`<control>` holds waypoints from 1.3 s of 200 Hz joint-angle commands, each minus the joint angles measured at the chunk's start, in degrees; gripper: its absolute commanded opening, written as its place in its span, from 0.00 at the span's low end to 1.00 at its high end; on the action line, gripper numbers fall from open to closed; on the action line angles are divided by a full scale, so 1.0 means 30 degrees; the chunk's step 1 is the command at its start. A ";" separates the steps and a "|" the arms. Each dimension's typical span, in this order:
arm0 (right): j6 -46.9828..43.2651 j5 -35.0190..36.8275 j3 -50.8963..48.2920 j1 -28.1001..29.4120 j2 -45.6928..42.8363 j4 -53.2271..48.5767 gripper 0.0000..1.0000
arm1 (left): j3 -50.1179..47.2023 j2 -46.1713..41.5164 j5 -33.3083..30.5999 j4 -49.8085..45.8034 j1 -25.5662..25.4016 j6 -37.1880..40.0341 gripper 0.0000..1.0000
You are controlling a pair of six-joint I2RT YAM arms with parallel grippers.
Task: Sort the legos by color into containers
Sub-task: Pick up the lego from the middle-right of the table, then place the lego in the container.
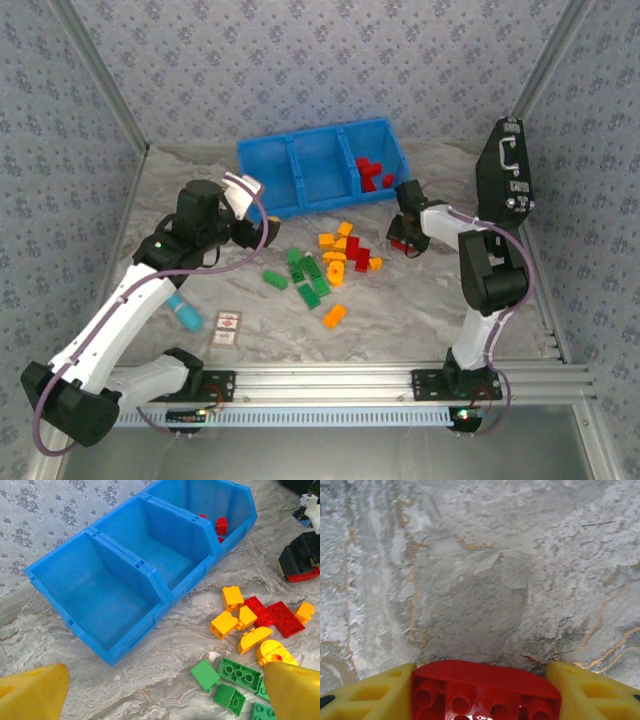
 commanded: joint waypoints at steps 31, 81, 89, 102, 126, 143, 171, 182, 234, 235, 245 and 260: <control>-0.1115 0.0653 0.1112 0.0209 -0.0500 -0.2222 0.48 | 0.0006 -0.0084 -0.0256 -0.0255 0.0033 0.0338 1.00; -0.2703 0.1464 0.5522 0.0386 -0.1067 -0.3154 0.47 | -0.0157 -0.0172 -0.0313 -0.0292 0.0198 0.0937 1.00; -0.2986 0.1564 0.6251 0.0381 -0.0837 -0.3069 0.47 | -0.0244 -0.0142 -0.0315 -0.0222 0.0237 0.1034 1.00; -0.3479 0.1710 0.7748 0.0383 -0.0150 -0.2970 0.46 | -0.0339 -0.0030 -0.0207 -0.0108 0.0311 0.1093 1.00; -0.4496 0.1861 1.0481 0.0386 0.1589 -0.2346 0.45 | -0.0535 0.0037 0.0220 -0.0064 0.0313 0.1265 1.00; -0.4946 0.1833 1.2363 0.0354 0.3179 -0.2070 0.45 | -0.0648 0.0006 0.0271 -0.0022 0.0312 0.1469 1.00; -0.5332 0.1653 1.5534 0.0385 0.6088 -0.2411 0.44 | -0.0380 0.0015 0.0110 -0.0279 0.0348 0.2068 1.00; -0.5377 0.1545 1.6469 0.0450 0.6964 -0.2355 0.44 | -0.0341 -0.0021 0.0020 -0.0391 0.0342 0.2361 1.00; -0.5090 0.1425 2.0668 0.0411 1.0178 -0.3704 0.52 | -0.0127 0.0812 -0.0095 -0.0899 0.0546 0.2917 1.00; -0.5087 0.1424 2.0727 0.0411 1.0229 -0.3758 0.52 | -0.0102 0.0820 -0.0073 -0.0939 0.0546 0.2946 1.00; -0.5083 0.1470 2.0957 0.0492 1.0427 -0.3899 0.56 | 0.0141 0.1022 0.0005 -0.1339 0.0546 0.3181 1.00; -0.5069 0.1633 2.0861 0.0586 1.0414 -0.3900 0.62 | 0.0301 0.1091 0.0007 -0.1558 0.0546 0.3396 1.00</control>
